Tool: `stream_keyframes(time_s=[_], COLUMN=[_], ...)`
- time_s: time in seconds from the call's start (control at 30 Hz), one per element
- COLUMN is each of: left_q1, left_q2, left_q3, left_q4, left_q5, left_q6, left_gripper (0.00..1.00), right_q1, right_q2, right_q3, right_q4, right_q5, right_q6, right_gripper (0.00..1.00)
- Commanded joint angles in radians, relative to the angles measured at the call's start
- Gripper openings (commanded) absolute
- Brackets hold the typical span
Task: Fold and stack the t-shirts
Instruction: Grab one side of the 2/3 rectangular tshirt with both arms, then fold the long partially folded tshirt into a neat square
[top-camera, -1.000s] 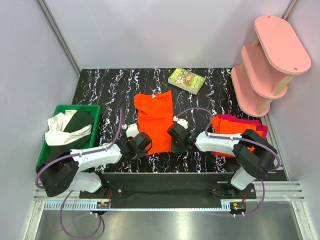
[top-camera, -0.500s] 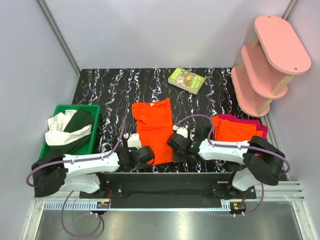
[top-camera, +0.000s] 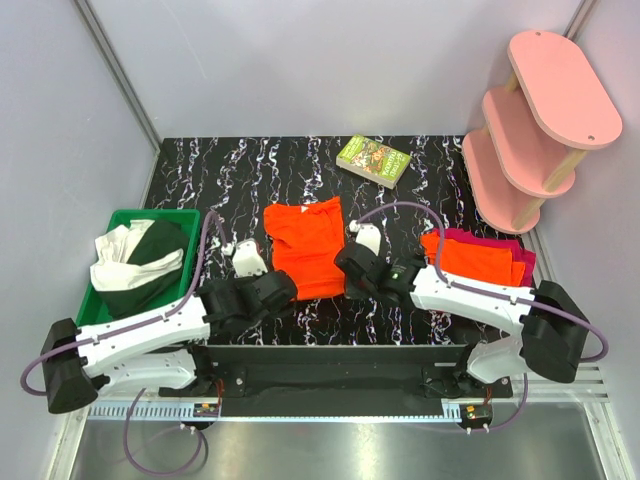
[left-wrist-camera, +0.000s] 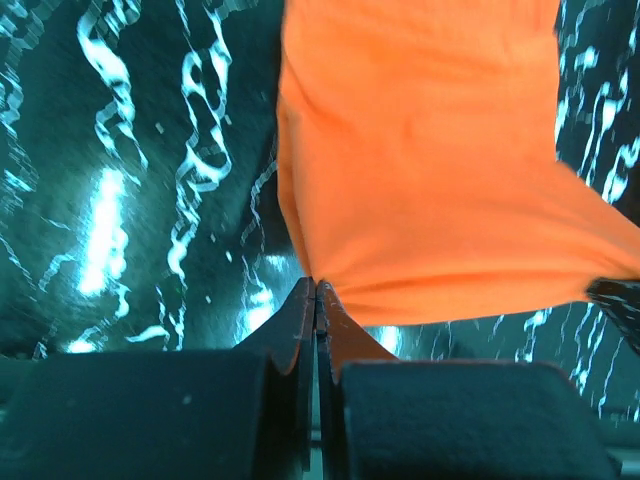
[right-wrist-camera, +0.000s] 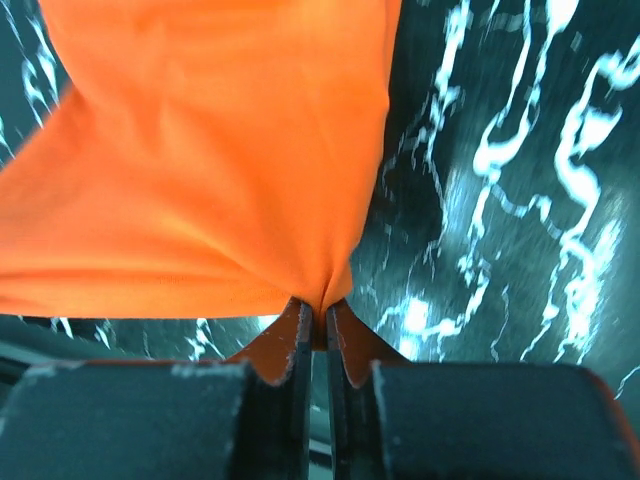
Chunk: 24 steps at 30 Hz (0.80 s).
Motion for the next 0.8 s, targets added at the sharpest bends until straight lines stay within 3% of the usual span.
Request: stream_keyframes(time_s=[0.0, 0.2, 0.43, 0.77], left_q1=[0.06, 0.192, 0.372, 0.557], left_q2=[-0.031, -0.001, 0.145, 0.363], left_q3=[0.071, 0.143, 0.223, 0.362], left_q4=[-0.069, 0.014, 0.242, 0.389], left_q5=[-0.133, -0.153, -0.093, -0.008], left_q6=[0.064, 0.232, 0.481, 0.593], left_gripper=[0.0, 0.0, 0.0, 0.0], right_q1=[-0.073, -0.204, -0.326, -0.399], right_q2=[0.021, 0.098, 0.291, 0.512], right_q3=[0.095, 0.225, 0.446, 0.69], right_q4=[-0.039, -0.017, 0.01, 0.012], right_q5=[0.093, 0.085, 0.056, 0.018], right_q6=[-0.09, -0.194, -0.268, -0.303], right_gripper=[0.0, 0.0, 0.0, 0.0])
